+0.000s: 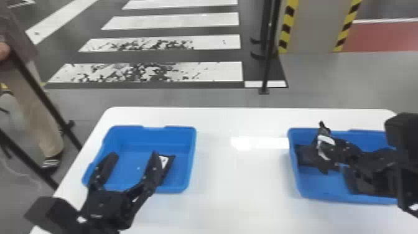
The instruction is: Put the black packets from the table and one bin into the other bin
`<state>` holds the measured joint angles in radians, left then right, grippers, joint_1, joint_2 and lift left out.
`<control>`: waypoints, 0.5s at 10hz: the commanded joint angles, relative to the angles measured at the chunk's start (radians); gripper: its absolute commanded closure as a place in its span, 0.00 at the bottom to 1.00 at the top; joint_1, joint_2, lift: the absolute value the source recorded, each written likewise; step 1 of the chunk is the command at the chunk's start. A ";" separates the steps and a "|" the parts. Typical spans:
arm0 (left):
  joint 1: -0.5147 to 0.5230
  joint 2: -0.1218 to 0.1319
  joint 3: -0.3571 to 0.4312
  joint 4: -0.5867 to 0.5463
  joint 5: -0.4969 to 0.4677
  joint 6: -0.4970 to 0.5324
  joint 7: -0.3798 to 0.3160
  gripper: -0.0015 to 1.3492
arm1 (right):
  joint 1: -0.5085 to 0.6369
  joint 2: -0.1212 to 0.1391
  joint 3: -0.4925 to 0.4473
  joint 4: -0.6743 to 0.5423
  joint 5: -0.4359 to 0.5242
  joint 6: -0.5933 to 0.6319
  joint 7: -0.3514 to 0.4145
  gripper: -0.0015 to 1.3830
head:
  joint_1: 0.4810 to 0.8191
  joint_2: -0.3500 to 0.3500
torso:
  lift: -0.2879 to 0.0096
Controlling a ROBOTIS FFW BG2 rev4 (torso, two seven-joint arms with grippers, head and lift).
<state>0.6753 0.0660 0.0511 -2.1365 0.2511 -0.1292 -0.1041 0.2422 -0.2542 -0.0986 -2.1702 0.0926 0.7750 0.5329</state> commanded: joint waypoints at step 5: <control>-0.003 -0.002 0.005 0.000 -0.014 0.026 -0.008 0.09 | 0.153 0.052 -0.173 -0.089 0.085 -0.103 -0.067 0.09 | 0.63 0.31 | 0.60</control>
<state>0.6736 0.0644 0.0559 -2.1365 0.2401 -0.1093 -0.1120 0.3734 -0.2112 -0.2642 -2.2451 0.1750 0.7128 0.4695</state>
